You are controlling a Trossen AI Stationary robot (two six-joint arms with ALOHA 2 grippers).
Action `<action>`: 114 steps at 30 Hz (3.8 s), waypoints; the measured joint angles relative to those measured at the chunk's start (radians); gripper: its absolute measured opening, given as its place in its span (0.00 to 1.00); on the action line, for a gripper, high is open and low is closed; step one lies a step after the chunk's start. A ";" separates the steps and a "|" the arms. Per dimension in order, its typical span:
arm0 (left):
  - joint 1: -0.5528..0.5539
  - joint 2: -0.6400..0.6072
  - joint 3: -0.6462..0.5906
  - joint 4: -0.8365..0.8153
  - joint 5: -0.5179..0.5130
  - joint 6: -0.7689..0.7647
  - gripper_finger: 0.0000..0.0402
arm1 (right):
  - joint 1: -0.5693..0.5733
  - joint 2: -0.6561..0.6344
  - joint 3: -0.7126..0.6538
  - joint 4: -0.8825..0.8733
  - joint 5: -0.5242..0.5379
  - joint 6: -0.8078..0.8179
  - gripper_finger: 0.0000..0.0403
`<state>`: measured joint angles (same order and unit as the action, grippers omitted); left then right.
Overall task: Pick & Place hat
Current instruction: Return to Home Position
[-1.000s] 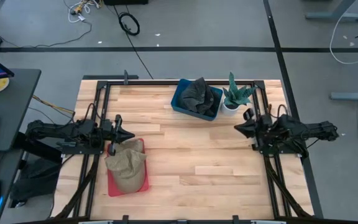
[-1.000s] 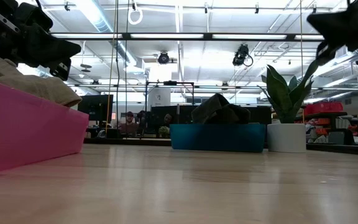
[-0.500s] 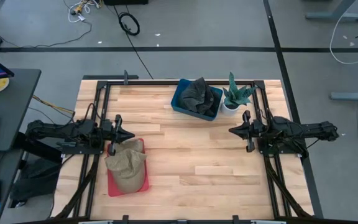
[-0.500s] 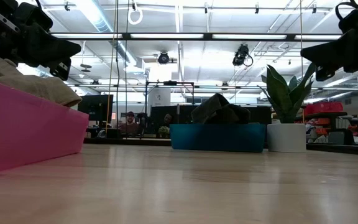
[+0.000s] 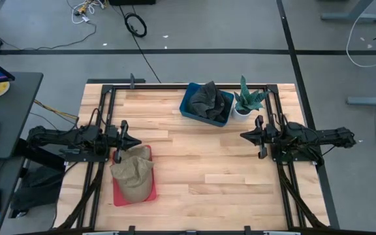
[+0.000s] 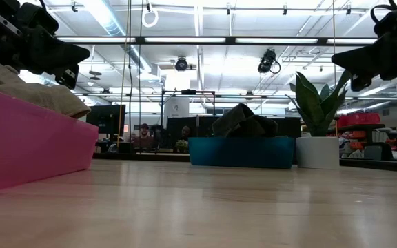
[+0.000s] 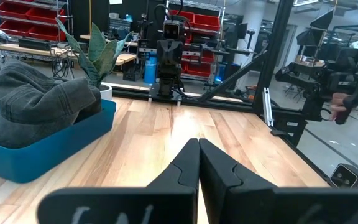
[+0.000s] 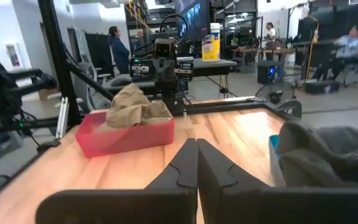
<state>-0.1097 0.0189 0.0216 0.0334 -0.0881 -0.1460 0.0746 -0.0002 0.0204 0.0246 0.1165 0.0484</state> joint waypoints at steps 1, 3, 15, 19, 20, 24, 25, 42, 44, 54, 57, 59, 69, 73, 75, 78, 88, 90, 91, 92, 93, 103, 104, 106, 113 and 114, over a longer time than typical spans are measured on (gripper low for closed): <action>0.000 0.000 0.000 0.000 0.000 0.000 0.02 | 0.000 0.000 0.000 0.000 0.000 0.014 0.00; 0.000 0.000 0.000 0.000 0.000 0.000 0.02 | 0.000 0.000 0.000 0.000 0.000 0.041 0.00; 0.000 0.000 0.000 0.000 0.000 0.000 0.02 | 0.000 0.000 0.000 0.000 0.000 -0.030 0.00; 0.000 0.000 0.000 0.000 0.000 0.000 0.02 | 0.000 0.000 0.000 0.000 0.000 -0.031 0.00; 0.000 0.000 0.000 0.000 0.000 0.000 0.02 | 0.000 0.000 0.000 0.000 0.000 -0.031 0.00; 0.000 0.000 0.000 0.000 0.000 0.000 0.02 | 0.000 0.000 0.000 0.000 0.000 -0.031 0.00; 0.000 0.000 0.000 0.000 0.000 0.000 0.02 | 0.000 0.000 0.000 0.000 0.000 -0.031 0.00; 0.000 0.000 0.000 0.000 0.000 0.000 0.02 | 0.000 0.000 0.000 0.000 -0.001 -0.031 0.00; 0.000 0.000 0.000 0.000 0.000 0.000 0.02 | 0.000 0.000 0.000 0.000 -0.001 -0.031 0.00; 0.000 0.000 0.000 0.000 0.000 0.000 0.02 | 0.000 0.000 0.000 0.000 -0.001 -0.031 0.00; 0.000 0.000 0.000 0.000 0.000 0.000 0.02 | 0.000 0.000 0.000 0.000 -0.001 -0.031 0.00; 0.000 0.000 0.000 0.000 0.000 0.000 0.02 | 0.000 0.000 0.000 0.000 -0.001 -0.031 0.00; 0.000 0.000 0.000 0.000 0.000 0.000 0.02 | 0.000 0.000 0.000 -0.001 -0.001 -0.032 0.00; 0.000 0.000 0.000 0.000 0.000 0.000 0.02 | 0.000 0.000 0.000 0.000 -0.001 -0.031 0.00; 0.000 0.000 0.000 0.000 0.000 0.000 0.02 | 0.000 0.000 0.000 -0.001 -0.001 -0.032 0.00; 0.000 0.000 0.000 0.000 0.000 0.000 0.02 | 0.000 0.000 0.000 0.000 -0.001 -0.032 0.00; 0.000 0.000 0.000 0.000 0.000 0.000 0.02 | 0.000 0.000 0.001 -0.001 -0.001 -0.032 0.00; 0.000 0.000 0.000 0.000 0.000 0.000 0.02 | 0.000 0.000 0.000 -0.001 -0.001 -0.032 0.00; 0.000 0.000 0.000 0.000 0.000 0.000 0.02 | 0.000 0.000 0.000 0.000 -0.001 -0.032 0.00; 0.000 0.000 0.000 0.000 0.000 0.000 0.02 | 0.000 0.000 0.000 -0.001 -0.001 -0.032 0.00; 0.000 0.000 0.000 0.000 0.000 0.000 0.02 | 0.000 0.000 0.001 -0.001 -0.001 -0.032 0.00; 0.000 0.000 0.000 0.000 0.000 0.000 0.02 | 0.000 0.000 0.000 -0.001 -0.001 -0.032 0.00; 0.000 0.000 0.000 0.000 0.000 0.000 0.02 | 0.000 0.000 0.001 -0.001 -0.001 -0.032 0.00; 0.000 0.000 0.000 0.000 0.000 0.000 0.02 | 0.000 0.000 0.000 0.000 -0.001 -0.031 0.00; 0.000 0.000 0.000 0.000 0.000 0.000 0.02 | 0.000 0.000 0.000 -0.001 -0.001 -0.032 0.00; 0.000 0.000 0.000 0.000 0.000 0.000 0.02 | 0.000 0.000 0.001 0.000 -0.001 -0.032 0.00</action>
<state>-0.1098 0.0191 0.0219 0.0333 -0.0879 -0.1462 0.0748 -0.0002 0.0212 0.0242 0.1156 0.0166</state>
